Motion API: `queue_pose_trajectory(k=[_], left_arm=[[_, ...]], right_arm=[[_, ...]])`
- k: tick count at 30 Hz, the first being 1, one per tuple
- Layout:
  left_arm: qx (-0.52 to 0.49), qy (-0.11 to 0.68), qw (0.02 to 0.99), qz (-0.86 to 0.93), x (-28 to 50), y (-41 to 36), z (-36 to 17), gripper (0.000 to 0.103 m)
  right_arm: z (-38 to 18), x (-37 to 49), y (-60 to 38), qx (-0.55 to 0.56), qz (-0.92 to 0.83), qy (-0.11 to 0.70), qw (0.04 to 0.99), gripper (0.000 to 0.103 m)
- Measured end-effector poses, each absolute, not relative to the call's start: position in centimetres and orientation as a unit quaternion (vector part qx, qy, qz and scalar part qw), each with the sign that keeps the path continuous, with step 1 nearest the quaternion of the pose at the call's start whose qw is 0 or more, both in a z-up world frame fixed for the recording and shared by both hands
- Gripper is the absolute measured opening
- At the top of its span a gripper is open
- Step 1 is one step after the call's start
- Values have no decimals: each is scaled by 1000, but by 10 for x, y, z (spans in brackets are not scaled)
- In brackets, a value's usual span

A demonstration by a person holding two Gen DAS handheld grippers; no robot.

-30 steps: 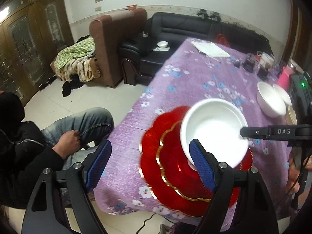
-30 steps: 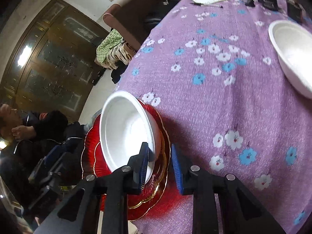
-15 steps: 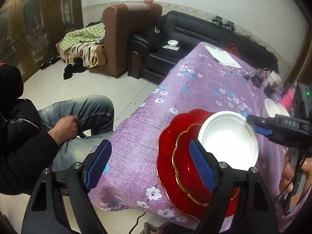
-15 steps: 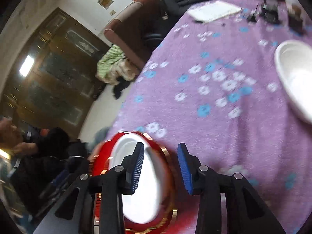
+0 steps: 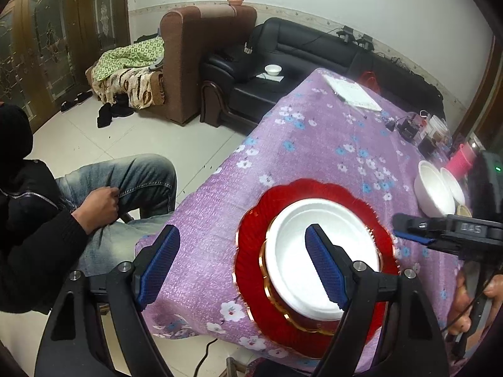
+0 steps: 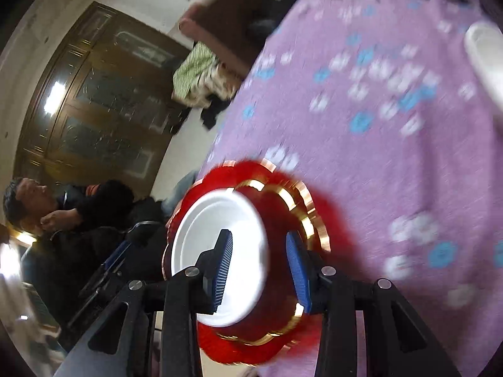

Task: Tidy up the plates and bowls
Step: 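Move both grippers away from the stack toward the cream plastic bowl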

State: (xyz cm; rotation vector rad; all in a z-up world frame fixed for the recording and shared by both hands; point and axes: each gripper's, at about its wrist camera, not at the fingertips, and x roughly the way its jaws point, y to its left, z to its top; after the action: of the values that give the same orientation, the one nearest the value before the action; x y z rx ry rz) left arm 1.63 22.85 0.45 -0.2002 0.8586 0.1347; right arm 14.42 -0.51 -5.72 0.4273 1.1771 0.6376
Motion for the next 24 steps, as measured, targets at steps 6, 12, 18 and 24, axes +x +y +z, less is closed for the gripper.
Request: queue_pose_trajectory(k=[6,12,18,24], left_arm=[[-59,403,913,26,21,175,23,83],[-27,408,912,-35,27,92,34,83],[-23,431,899,-75,43,18,33,82],[0,434,897,-86,60,-36,34,82]], right_arm=[[-30,120,-62,185,256,465,827,49],[-39,104,-131,208,226,453,837,49],[-27,82,-224,244,186,409,860,51],[-8,60,-312,279,143,361,878,56]])
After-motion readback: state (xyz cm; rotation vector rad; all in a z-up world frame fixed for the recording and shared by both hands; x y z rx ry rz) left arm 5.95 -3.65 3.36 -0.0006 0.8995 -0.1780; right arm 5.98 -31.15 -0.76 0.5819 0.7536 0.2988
